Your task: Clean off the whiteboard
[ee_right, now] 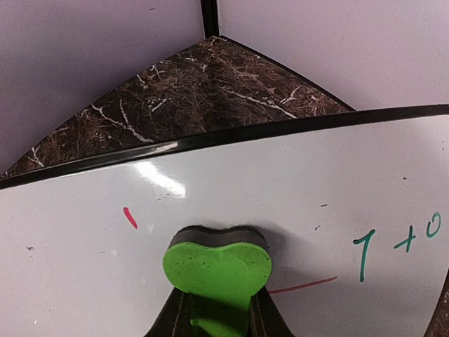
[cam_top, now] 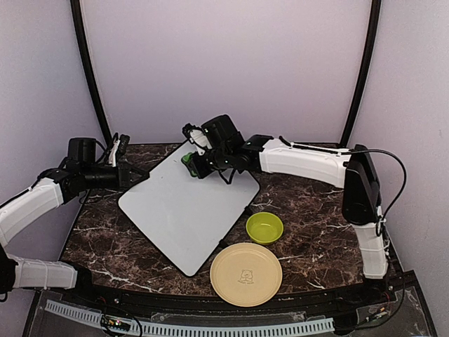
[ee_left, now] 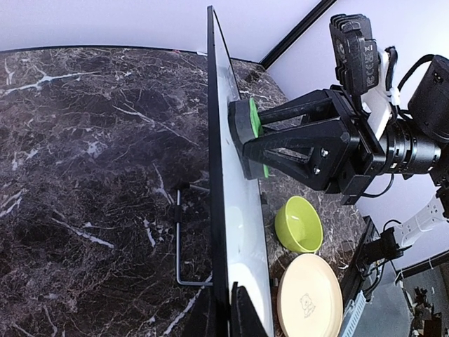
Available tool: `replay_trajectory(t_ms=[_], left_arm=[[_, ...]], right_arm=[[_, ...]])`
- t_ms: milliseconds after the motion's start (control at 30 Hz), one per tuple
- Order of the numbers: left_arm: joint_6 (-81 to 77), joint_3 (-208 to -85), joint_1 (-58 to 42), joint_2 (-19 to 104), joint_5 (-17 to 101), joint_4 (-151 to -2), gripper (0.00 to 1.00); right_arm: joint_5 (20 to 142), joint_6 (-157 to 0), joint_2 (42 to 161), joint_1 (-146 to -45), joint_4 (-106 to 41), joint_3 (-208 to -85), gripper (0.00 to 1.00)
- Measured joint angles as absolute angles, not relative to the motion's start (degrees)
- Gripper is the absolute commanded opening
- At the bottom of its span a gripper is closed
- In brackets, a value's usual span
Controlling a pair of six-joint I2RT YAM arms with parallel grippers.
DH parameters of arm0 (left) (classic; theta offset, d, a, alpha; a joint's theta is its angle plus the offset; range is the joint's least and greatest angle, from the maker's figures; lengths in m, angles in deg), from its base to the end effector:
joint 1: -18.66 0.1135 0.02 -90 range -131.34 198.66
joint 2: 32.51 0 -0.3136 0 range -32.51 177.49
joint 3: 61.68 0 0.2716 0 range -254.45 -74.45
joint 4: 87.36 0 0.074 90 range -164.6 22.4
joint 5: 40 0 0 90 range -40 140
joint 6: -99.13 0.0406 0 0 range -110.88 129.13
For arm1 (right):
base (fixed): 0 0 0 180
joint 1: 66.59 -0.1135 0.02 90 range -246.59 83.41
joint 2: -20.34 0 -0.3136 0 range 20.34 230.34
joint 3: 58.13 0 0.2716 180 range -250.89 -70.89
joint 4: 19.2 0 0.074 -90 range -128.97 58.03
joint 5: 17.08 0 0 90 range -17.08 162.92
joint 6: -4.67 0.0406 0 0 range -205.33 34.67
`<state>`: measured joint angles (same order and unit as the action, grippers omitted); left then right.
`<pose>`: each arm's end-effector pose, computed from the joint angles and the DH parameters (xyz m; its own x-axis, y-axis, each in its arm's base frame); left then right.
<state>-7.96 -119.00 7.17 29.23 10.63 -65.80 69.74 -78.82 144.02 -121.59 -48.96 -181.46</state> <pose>0.2272 -0.0725 0.3226 -0.6198 -0.1058 -0.7776 0.5552 0.6412 -0.5298 0.3257 0.4612 0.3153 -0.3755 -0.3389 -0.8626 -0.7526 0.6546 0.0704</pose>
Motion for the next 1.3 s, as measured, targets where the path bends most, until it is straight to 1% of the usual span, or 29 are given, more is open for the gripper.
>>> replay_trajectory(t_ms=[233,367,500,833,933,1100,1300], left_arm=[[-7.5,-119.5,6.5,29.2,11.7,-65.0,0.0],[-7.5,-120.0,6.0,29.2,12.2,-64.6,0.0],[-7.1,-120.1,5.9,29.3,12.7,-64.5,0.0],[-7.1,-120.1,5.7,29.4,13.1,-64.7,0.0],[-7.1,-120.1,5.7,29.4,13.2,-64.7,0.0],[-7.1,-120.1,5.7,29.4,13.1,-64.7,0.0],[-7.1,-120.1,5.7,29.4,12.6,-64.9,0.0]], right_arm=[[68.3,-79.3,147.4,-124.3,-50.7,-188.4,0.0],[67.9,-79.9,147.9,-126.3,-50.5,-189.5,0.0],[68.0,-80.1,147.4,-126.1,-48.7,-187.8,0.0],[70.1,-79.1,142.3,-120.7,-44.3,-176.3,0.0],[70.2,-79.1,142.2,-119.4,-44.4,-176.0,0.0],[69.8,-79.2,142.2,-120.0,-44.7,-176.3,0.0],[68.6,-80.2,143.5,-122.3,-47.4,-180.6,0.0]])
